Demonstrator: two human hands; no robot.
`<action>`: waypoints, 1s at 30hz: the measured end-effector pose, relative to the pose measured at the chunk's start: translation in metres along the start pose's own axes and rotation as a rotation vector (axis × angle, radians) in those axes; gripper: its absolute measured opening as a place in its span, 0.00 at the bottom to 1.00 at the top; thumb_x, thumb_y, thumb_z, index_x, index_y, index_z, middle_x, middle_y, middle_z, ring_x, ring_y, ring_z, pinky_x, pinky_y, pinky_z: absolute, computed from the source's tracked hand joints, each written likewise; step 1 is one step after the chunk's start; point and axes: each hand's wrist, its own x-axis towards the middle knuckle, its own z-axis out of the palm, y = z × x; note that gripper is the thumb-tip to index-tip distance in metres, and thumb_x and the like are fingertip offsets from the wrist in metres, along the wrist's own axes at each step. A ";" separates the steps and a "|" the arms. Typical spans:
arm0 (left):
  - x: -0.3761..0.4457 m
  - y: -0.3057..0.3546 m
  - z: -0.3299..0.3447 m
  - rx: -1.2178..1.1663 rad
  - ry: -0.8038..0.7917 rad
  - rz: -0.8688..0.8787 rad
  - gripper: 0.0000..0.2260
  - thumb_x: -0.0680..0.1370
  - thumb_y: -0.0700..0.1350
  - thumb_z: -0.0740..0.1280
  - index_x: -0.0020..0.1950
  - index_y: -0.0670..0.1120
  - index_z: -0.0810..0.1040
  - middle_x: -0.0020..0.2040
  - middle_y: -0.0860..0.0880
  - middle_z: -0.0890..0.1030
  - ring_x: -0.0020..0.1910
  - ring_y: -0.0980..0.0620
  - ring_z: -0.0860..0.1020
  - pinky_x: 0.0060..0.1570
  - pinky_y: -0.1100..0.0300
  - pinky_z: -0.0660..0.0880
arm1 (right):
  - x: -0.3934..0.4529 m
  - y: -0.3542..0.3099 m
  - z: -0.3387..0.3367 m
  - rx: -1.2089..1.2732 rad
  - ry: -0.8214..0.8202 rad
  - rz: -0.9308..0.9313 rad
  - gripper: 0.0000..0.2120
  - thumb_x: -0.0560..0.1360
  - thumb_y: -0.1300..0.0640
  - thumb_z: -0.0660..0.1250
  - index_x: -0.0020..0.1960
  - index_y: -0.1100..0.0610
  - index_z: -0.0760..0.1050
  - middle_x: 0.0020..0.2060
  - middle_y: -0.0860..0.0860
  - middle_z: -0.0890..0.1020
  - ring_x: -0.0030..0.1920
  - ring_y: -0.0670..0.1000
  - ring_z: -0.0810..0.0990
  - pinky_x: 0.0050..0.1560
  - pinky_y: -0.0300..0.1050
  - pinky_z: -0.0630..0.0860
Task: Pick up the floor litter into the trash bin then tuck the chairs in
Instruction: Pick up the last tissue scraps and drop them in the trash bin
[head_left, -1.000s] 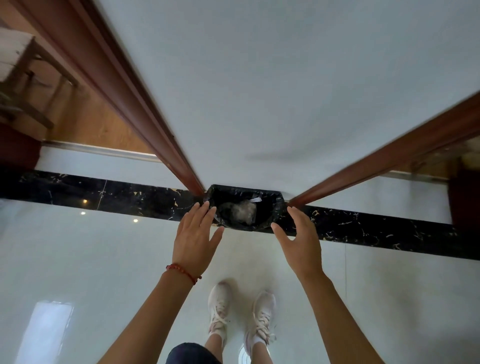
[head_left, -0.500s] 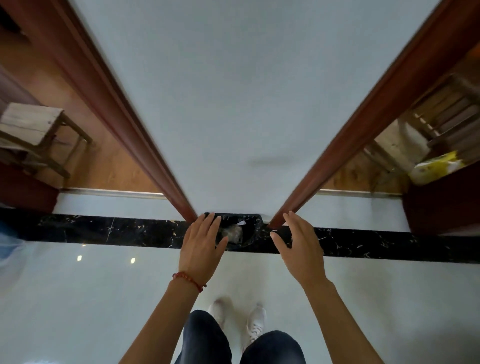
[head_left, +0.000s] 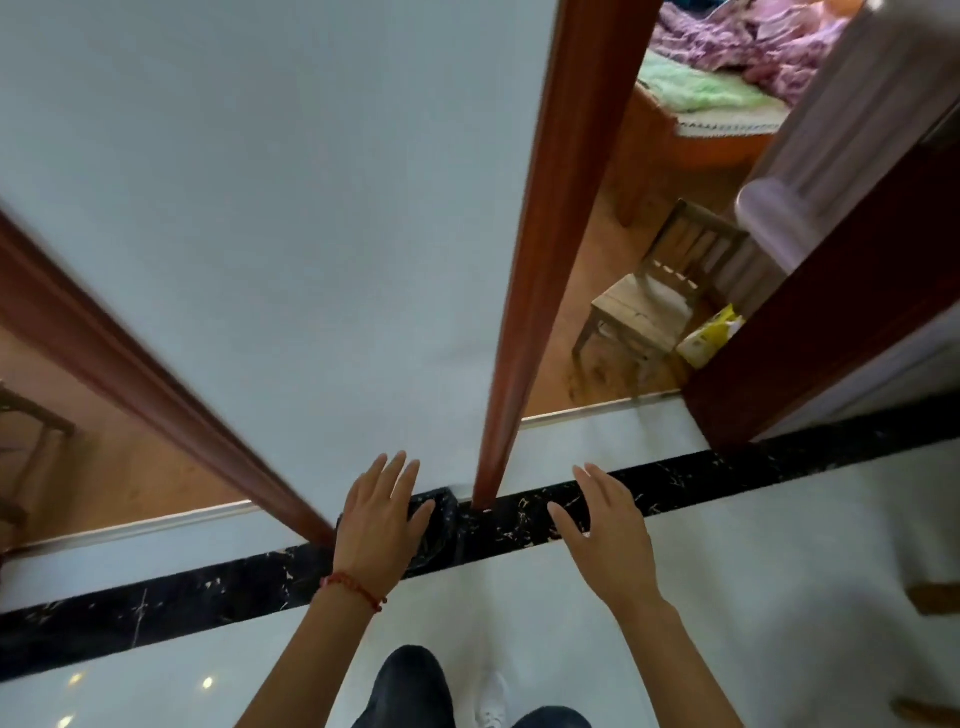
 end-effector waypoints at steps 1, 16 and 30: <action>0.004 0.004 -0.001 0.008 -0.012 0.036 0.24 0.73 0.54 0.55 0.59 0.40 0.76 0.58 0.40 0.79 0.59 0.38 0.76 0.53 0.43 0.74 | -0.002 0.002 -0.004 -0.011 0.018 0.030 0.35 0.71 0.36 0.49 0.68 0.57 0.67 0.68 0.55 0.70 0.70 0.55 0.65 0.67 0.52 0.65; 0.020 0.016 0.001 0.107 -0.243 0.554 0.31 0.78 0.60 0.40 0.64 0.44 0.73 0.63 0.44 0.76 0.64 0.42 0.72 0.61 0.45 0.64 | -0.101 -0.002 0.005 -0.062 0.188 0.520 0.51 0.64 0.25 0.28 0.71 0.55 0.61 0.71 0.54 0.65 0.72 0.54 0.61 0.70 0.51 0.57; -0.067 0.118 0.021 0.135 -0.413 1.094 0.31 0.79 0.60 0.40 0.61 0.44 0.75 0.60 0.44 0.79 0.60 0.43 0.76 0.54 0.45 0.73 | -0.290 -0.016 0.006 -0.051 0.393 1.019 0.46 0.66 0.26 0.33 0.71 0.54 0.62 0.72 0.53 0.65 0.72 0.54 0.61 0.71 0.49 0.55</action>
